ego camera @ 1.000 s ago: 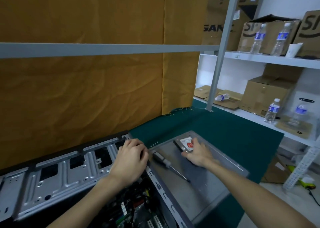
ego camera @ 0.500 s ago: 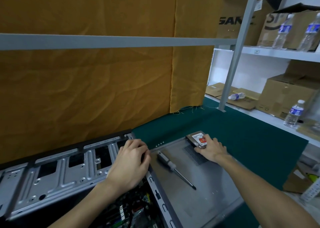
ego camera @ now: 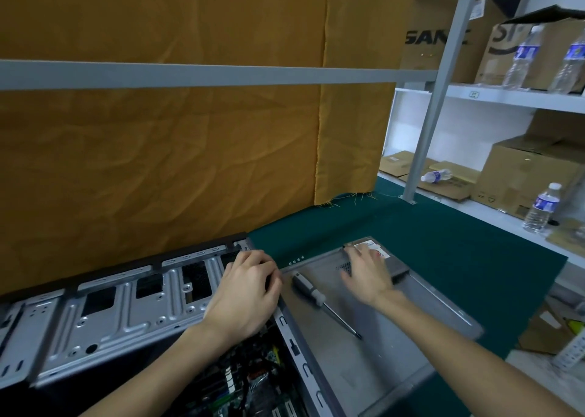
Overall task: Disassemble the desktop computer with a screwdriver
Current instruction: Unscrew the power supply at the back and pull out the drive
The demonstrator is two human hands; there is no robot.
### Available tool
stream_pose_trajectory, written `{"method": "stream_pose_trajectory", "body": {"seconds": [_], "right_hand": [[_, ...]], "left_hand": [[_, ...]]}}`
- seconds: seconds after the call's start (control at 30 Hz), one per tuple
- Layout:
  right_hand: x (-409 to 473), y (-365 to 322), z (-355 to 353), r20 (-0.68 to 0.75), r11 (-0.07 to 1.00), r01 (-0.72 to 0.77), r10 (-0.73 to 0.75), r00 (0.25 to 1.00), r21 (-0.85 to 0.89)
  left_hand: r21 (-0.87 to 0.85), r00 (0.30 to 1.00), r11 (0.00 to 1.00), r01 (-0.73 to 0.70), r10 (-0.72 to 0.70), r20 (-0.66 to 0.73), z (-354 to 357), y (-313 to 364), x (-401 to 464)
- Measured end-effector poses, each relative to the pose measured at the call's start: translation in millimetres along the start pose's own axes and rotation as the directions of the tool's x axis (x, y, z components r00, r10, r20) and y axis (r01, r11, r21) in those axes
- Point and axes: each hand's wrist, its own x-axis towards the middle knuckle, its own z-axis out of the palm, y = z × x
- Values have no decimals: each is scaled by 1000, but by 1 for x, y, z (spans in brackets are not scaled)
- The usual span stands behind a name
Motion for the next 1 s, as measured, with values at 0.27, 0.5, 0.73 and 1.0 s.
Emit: {"method": "stream_pose_trajectory", "body": {"seconds": [0.27,0.5,0.73,1.0], "right_hand": [[-16,-81,9,191,992,82,-100,977,99],[-33,-97,-41,25,962,122,-132,991,244],[-94,-130,-159,-522,928,264,-93,848,262],[-175,-164,-190,-178,469,73,184,967,880]], "left_hand": [[-69,999,997,-22,24,27,-3,-4,0],[-189,977,982,1,39,210,-28,-7,-13],[-308,979,948,83,-19,203,-62,-14,-55],[-379,983,917,121,-59,171,-101,-25,-118]]}}
